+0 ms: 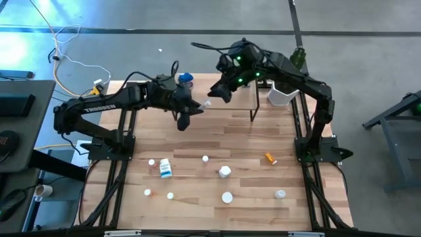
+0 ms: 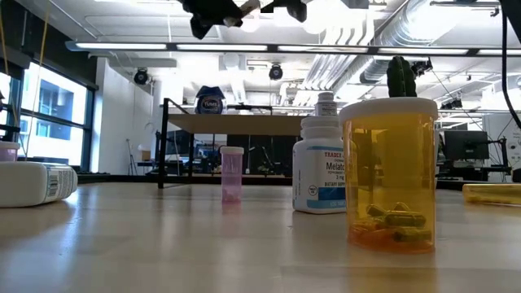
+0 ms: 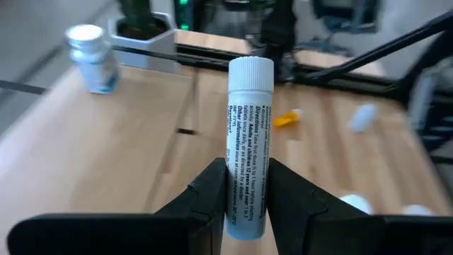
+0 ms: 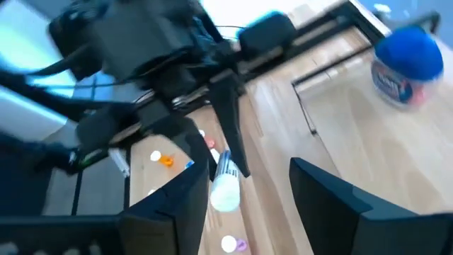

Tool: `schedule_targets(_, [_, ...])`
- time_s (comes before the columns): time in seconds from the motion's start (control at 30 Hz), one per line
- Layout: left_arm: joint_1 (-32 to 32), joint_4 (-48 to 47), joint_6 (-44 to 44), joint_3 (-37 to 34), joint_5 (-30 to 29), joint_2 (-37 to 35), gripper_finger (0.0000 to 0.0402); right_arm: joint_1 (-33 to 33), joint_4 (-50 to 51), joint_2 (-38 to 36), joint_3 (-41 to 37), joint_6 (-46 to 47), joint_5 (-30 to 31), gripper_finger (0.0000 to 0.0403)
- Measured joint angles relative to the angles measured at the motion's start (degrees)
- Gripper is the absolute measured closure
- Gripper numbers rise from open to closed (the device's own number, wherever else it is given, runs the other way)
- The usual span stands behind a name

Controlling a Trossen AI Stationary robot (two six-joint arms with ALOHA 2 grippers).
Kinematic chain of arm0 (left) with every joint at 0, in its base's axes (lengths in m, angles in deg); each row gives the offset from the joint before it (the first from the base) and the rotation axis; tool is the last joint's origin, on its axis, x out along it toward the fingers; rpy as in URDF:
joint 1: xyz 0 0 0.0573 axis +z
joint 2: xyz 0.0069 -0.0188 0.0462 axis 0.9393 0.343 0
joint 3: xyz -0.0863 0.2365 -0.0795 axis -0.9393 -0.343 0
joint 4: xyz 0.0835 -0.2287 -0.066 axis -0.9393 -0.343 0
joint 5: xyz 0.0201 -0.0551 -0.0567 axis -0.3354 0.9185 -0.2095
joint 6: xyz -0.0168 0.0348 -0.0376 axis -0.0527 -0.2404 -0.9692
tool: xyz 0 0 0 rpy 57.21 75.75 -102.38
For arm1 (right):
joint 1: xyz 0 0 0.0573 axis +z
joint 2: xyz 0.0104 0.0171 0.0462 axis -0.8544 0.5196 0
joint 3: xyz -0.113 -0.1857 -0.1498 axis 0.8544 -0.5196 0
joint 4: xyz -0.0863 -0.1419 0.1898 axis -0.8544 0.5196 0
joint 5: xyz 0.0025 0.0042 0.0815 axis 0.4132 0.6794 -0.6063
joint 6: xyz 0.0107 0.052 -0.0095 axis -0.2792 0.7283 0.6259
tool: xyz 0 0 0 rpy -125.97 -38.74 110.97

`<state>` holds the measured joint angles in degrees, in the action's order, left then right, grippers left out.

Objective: Pick and place medicine bottles onto shelf by color
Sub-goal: Put the yellow pill bottle on the shelf

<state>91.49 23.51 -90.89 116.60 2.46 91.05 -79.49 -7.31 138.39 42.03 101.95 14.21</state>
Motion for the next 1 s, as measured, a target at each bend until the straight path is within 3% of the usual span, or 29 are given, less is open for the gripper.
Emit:
schedule_targets(0.33, [4.22,6.51,-9.44,0.0,18.97,0.0,0.0328,-3.08,-2.56,-1.5,0.0,-19.64,-14.6,0.0215])
schedule_targets(0.67, [5.51,14.83,-16.14,0.0,21.7,-0.02,0.0328,-3.23,-6.27,-1.5,0.0,-37.08,-25.26,0.0215])
schedule_targets(1.0, [5.5,24.89,-20.64,0.0,21.69,-0.02,0.0328,-3.32,-12.46,-1.5,0.0,-40.96,-28.32,0.0215])
